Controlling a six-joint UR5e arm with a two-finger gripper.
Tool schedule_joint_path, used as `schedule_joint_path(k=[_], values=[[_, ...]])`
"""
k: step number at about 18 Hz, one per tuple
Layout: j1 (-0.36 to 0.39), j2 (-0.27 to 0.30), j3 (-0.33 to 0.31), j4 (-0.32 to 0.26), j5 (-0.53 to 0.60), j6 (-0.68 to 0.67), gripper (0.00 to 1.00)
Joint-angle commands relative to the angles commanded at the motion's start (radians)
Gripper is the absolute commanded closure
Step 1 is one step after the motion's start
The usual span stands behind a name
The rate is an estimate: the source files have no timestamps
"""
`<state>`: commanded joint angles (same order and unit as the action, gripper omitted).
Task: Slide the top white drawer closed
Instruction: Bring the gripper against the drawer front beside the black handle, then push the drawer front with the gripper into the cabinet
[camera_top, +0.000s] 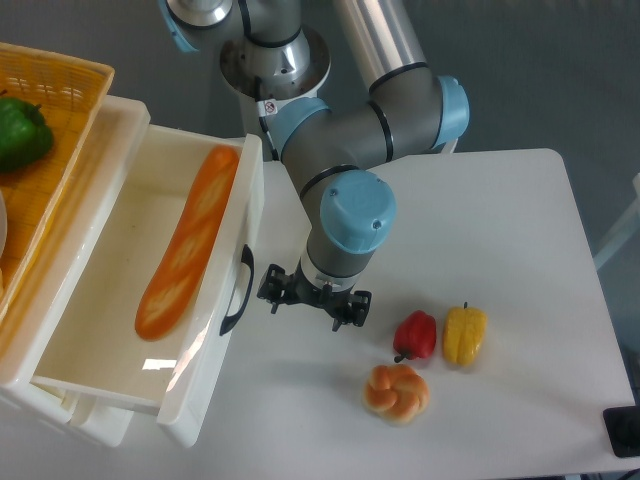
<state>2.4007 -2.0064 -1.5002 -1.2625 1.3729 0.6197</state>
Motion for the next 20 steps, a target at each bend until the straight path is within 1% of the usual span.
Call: schedule_joint_path(k=[16,20], values=[[-0.003,0.003,0.005,-0.005,-0.035,0.008,0.0],[-0.015,0.006,0.005,-0.008,-0.043,0.008,0.0]])
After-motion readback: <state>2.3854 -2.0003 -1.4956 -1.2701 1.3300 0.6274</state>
